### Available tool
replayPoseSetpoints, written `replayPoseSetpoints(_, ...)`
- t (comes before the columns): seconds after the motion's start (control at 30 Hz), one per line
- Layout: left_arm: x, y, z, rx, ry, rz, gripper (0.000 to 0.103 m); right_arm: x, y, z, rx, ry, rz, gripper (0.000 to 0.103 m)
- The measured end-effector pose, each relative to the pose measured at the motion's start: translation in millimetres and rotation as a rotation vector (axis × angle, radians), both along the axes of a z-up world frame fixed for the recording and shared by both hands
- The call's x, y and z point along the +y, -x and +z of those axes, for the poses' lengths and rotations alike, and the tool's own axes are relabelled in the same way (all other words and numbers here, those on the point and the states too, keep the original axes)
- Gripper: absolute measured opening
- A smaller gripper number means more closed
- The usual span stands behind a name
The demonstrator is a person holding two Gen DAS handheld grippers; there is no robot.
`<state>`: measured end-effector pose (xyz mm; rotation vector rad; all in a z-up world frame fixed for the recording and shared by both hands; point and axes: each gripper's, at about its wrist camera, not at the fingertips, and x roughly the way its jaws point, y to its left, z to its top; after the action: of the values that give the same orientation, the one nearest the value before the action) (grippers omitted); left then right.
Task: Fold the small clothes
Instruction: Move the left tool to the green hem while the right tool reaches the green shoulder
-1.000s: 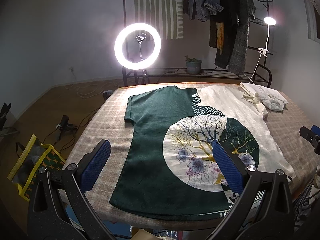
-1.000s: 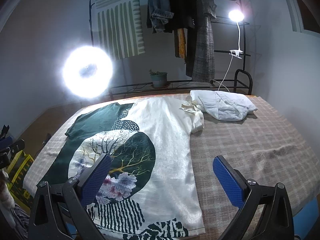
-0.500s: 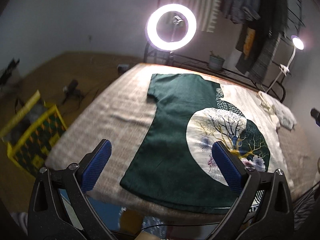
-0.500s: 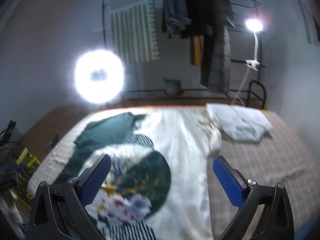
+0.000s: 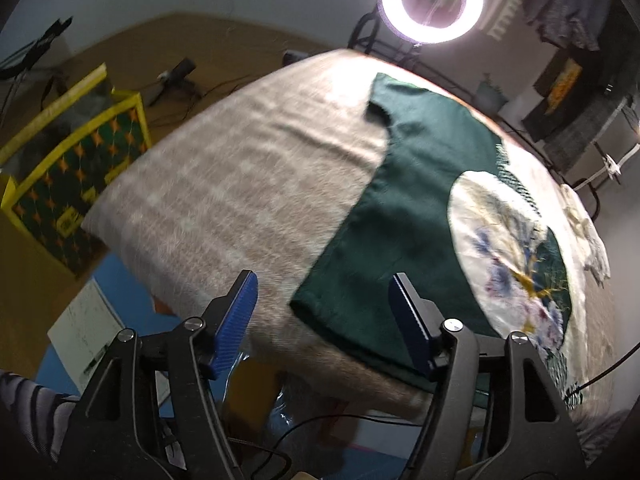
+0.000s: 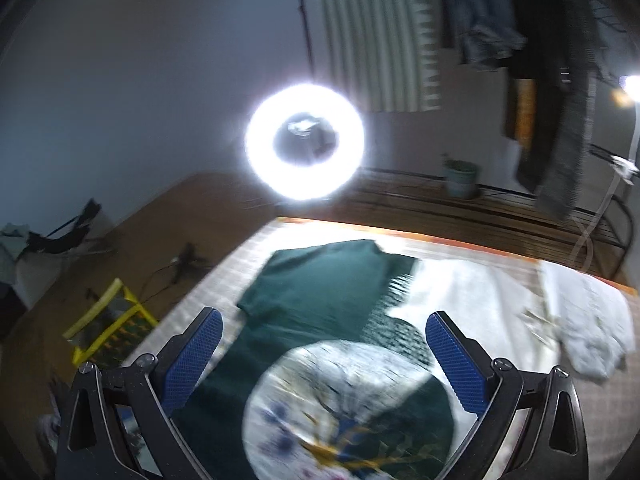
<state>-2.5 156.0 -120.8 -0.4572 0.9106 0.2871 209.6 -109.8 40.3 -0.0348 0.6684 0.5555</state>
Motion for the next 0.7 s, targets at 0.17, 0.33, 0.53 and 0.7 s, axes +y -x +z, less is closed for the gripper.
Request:
replayPoseSetpoints(0.17,5.6,-11.9,-19.5,0.054,0.06,0.01,0.065,60.2,-41.8,-5.8,0.058,-0.002,0.081,0.099)
replayPoseSetpoints(0.33,0.9,-25.4,-34.5,0.101,0.085,-0.018,0.05,122.1,-90.4,-34.0,0.145,0.01,0.131,0.096)
replayPoseSetpoints(0.53,-3.3,-33.9,-38.9,0.102,0.066,-0.035,0.043,195.4,-154.1,-79.3,0.258,0.068,0.144,0.091)
replayPoseSetpoints(0.7,-6.7,-41.5,-40.3,0.101,0.053,-0.06,0.014,245.8,-201.4,-125.5,0.337,0.12,0.125,0.087)
